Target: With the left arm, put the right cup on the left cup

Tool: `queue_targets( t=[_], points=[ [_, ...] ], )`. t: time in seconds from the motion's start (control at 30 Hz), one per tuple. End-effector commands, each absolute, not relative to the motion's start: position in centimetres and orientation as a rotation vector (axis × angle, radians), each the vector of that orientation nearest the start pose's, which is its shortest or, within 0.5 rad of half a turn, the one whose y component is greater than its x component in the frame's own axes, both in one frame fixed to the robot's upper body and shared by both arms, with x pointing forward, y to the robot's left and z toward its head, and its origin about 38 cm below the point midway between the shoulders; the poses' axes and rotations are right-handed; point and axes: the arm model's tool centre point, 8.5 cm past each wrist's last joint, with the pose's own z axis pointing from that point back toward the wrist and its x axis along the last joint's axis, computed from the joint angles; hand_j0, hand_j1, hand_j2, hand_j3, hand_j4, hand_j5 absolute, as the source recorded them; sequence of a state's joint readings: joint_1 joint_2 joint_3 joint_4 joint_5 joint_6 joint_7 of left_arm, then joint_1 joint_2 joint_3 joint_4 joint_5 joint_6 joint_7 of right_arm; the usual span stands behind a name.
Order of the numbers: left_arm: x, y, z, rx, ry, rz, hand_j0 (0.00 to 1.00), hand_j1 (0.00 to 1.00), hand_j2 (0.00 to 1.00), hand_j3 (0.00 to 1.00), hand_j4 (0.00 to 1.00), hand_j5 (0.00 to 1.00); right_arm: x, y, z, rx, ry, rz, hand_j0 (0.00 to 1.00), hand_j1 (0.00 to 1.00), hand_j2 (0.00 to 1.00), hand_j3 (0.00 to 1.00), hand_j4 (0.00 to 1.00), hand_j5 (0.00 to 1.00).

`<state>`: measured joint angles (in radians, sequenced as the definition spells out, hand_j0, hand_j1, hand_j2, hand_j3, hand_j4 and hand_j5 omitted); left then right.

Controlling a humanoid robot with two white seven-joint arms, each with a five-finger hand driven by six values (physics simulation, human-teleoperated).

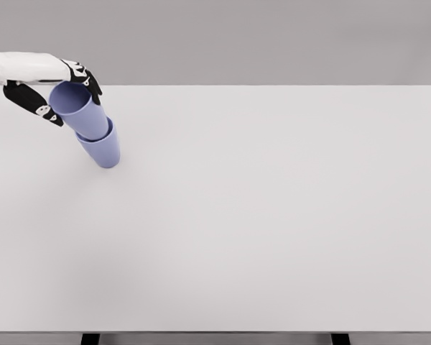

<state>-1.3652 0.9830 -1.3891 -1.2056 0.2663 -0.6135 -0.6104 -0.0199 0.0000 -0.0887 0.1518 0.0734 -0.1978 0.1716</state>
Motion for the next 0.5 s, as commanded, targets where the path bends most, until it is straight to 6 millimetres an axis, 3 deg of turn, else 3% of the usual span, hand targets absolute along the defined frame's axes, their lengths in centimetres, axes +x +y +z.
queue_targets(
  t=[0.0, 0.17, 0.27, 0.37, 0.47],
  points=[
    [47.92, 34.69, 32.51, 0.204, -1.338, -1.957, 0.58, 0.58, 0.58, 0.58, 0.58, 0.58, -1.85, -25.23, -25.69, 0.095, -0.068, -0.008, 1.00, 1.00, 1.00, 1.00, 1.00, 1.00],
    [47.89, 34.71, 32.28, 0.201, -1.333, -1.957, 0.85, 0.85, 0.85, 0.85, 0.85, 0.85, -1.85, -25.23, -25.69, 0.095, -0.068, -0.008, 1.00, 1.00, 1.00, 1.00, 1.00, 1.00],
    [47.83, 34.70, 32.02, 0.194, -1.335, -1.954, 0.87, 0.87, 0.87, 0.87, 0.87, 0.87, -1.85, -25.23, -25.69, 0.095, -0.068, -0.008, 1.00, 1.00, 1.00, 1.00, 1.00, 1.00],
    [47.83, 34.71, 32.00, 0.194, -1.335, -1.953, 1.00, 1.00, 1.00, 1.00, 1.00, 1.00, -1.85, -25.23, -25.69, 0.095, -0.068, -0.008, 1.00, 1.00, 1.00, 1.00, 1.00, 1.00],
    [47.80, 34.83, 32.27, 0.199, -1.351, -1.943, 1.00, 1.00, 1.00, 1.00, 1.00, 1.00, -1.85, -25.23, -25.69, 0.095, -0.068, -0.008, 1.00, 1.00, 1.00, 1.00, 1.00, 1.00]
  ],
)
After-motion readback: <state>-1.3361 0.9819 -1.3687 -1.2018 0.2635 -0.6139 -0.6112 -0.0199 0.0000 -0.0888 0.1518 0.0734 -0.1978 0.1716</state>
